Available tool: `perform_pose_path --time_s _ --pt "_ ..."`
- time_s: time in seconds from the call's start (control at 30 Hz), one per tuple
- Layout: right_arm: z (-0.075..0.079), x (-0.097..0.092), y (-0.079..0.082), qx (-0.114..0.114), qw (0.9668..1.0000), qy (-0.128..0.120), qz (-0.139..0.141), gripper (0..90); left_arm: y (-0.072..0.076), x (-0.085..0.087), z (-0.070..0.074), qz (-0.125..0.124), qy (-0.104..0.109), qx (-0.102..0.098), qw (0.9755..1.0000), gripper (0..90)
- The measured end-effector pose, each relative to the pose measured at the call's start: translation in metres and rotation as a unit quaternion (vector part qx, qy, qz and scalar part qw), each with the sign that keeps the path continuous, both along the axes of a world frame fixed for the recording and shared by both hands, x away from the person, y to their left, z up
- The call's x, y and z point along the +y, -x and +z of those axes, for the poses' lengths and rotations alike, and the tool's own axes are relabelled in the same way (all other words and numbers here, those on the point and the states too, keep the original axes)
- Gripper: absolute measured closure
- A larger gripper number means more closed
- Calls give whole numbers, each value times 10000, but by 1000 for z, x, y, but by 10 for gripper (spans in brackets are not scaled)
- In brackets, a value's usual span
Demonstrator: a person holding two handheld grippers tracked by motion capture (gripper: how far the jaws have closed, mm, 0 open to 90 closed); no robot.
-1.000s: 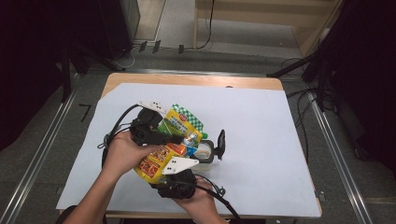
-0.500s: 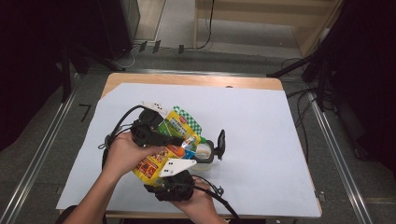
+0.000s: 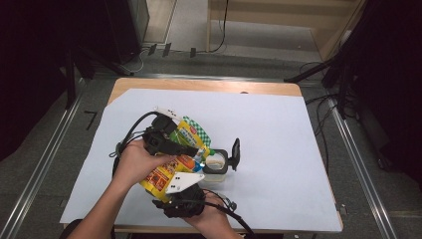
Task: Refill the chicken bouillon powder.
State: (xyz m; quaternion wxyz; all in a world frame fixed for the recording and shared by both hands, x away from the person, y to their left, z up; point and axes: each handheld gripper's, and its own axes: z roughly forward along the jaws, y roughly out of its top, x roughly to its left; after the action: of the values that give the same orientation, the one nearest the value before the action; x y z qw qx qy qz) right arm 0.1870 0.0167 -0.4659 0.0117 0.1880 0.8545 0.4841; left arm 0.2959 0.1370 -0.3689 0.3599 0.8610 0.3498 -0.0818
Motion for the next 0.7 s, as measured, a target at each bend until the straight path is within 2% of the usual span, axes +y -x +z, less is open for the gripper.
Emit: perform_pose_path --time_s 0.03,0.1,0.27,0.3,0.37,0.43,0.5,0.6,0.7 --pt "0 0 -1 161 9998 -80 -17 586 -2 0 -1 13 30 64 10000 707" --pt "1 -1 -2 248 9996 -156 -25 596 -3 0 0 14 90 55 9999 710" --pt "3 0 -3 233 9997 -112 -19 589 -4 -5 2 -10 -44 86 10000 711" --pt "3 0 -3 184 9998 -48 3 576 -5 -9 2 -43 -170 140 9997 712" --pt "2 2 -3 165 9999 24 42 568 -6 -12 2 -93 -234 197 9995 714" --pt "2 2 -3 171 9998 19 36 568 -7 -13 2 -75 -243 232 9994 712" --pt "3 1 -3 164 9999 -40 6 569 -11 -13 4 -73 -124 374 9992 701" --pt "5 0 -5 146 9999 -69 3 567 -15 -15 8 -58 -73 485 9988 690" --pt "7 -1 -5 55 10000 -68 9 561 -16 -17 9 -102 -119 492 9987 697"
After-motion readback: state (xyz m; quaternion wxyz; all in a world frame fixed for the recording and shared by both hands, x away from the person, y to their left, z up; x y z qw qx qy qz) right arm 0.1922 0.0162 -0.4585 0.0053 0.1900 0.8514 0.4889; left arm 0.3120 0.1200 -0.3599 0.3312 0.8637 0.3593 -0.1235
